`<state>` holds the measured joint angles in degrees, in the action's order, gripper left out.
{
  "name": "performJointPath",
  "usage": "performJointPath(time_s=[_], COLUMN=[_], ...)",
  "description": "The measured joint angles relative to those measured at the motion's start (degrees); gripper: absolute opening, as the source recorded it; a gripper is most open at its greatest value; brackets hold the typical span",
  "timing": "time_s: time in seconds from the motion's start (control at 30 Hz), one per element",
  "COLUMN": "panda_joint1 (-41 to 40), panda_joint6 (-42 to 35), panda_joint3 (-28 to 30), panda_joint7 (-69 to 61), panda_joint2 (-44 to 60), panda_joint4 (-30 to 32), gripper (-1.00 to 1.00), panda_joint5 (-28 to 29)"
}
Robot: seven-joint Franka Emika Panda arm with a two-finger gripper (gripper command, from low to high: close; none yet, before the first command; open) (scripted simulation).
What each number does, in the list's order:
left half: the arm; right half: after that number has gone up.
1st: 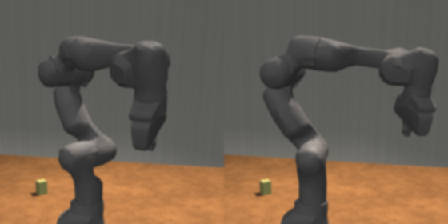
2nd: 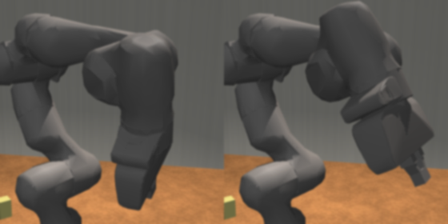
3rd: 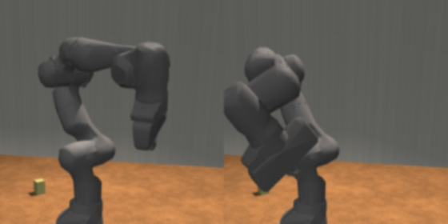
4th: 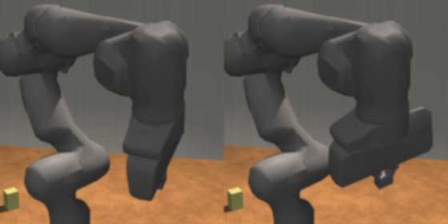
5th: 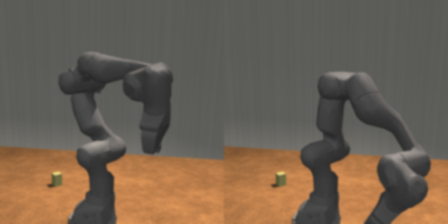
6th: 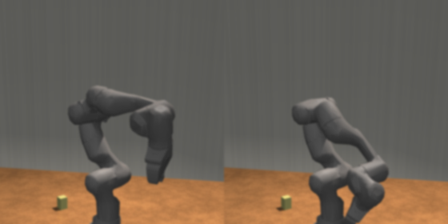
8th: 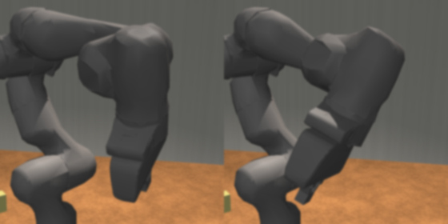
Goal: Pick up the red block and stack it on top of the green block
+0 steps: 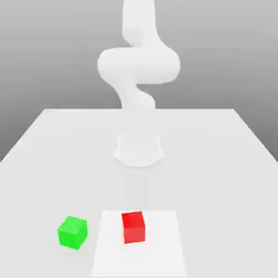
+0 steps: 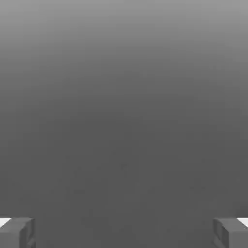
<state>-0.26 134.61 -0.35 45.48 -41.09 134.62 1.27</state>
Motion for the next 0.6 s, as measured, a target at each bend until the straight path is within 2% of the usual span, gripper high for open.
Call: performJointPath(time_s=[0.37,0.6], panda_joint1=[-1.1,-0.5], panda_joint6=[14.0,22.8], panda_joint3=[0.6,1.8], panda_joint7=[-3.7,-9.7], panda_joint2=[23.9,38.3], panda_joint4=[13.6,22.1], gripper=[0.0,0.0], panda_joint5=[3.7,0.7])
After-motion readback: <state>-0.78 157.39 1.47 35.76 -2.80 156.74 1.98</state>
